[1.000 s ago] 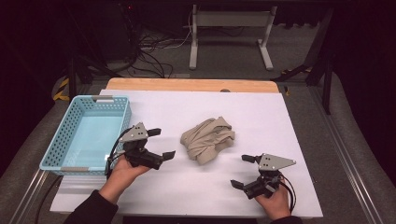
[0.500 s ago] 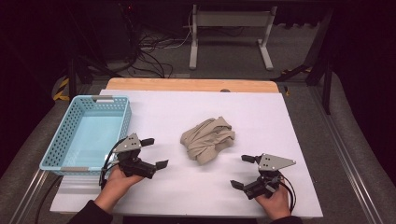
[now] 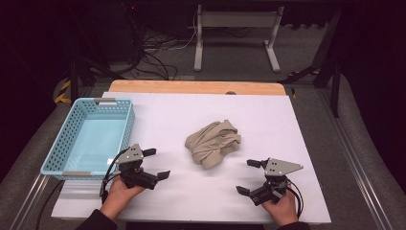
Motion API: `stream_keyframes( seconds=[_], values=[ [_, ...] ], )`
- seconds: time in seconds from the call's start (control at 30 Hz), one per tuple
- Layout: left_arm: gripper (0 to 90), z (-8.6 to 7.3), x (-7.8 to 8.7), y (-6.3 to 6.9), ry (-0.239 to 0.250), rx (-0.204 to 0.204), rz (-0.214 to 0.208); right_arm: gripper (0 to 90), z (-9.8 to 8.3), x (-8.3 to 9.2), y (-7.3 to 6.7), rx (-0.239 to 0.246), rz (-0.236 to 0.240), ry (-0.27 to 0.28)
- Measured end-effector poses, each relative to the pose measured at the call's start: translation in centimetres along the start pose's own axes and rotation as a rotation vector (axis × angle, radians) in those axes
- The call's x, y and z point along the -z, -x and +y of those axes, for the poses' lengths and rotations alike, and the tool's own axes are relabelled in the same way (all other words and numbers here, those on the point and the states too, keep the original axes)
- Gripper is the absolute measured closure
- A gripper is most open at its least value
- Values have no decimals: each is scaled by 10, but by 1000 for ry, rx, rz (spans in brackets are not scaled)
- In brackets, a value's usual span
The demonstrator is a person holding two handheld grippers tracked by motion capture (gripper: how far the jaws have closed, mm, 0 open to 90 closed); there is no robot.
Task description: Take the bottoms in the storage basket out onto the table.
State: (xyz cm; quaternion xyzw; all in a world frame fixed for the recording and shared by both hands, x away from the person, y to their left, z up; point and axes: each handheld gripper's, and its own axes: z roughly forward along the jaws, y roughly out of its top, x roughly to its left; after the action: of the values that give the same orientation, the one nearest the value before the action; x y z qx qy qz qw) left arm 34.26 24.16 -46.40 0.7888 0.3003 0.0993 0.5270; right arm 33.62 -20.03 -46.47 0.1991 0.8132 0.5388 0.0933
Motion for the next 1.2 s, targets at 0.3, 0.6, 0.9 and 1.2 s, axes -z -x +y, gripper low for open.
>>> stream_keyframes(
  seconds=[0.3, 0.6, 0.9, 1.2],
  values=[
    [0, -9, -3, -6, -32, -9, 7, 0, 0, -1, 0, 4, 8, -8],
    [0, -9, -8, -4, -45, -37, 31, 0, 0, -1, -1, 5, 10, -9],
    [0, -10, -9, -4, -35, -31, 29, 0, 0, -2, 0, 5, 8, -11],
    [0, -10, -9, -5, -38, -26, 31, 0, 0, -1, 0, 6, 10, -10]
  ],
)
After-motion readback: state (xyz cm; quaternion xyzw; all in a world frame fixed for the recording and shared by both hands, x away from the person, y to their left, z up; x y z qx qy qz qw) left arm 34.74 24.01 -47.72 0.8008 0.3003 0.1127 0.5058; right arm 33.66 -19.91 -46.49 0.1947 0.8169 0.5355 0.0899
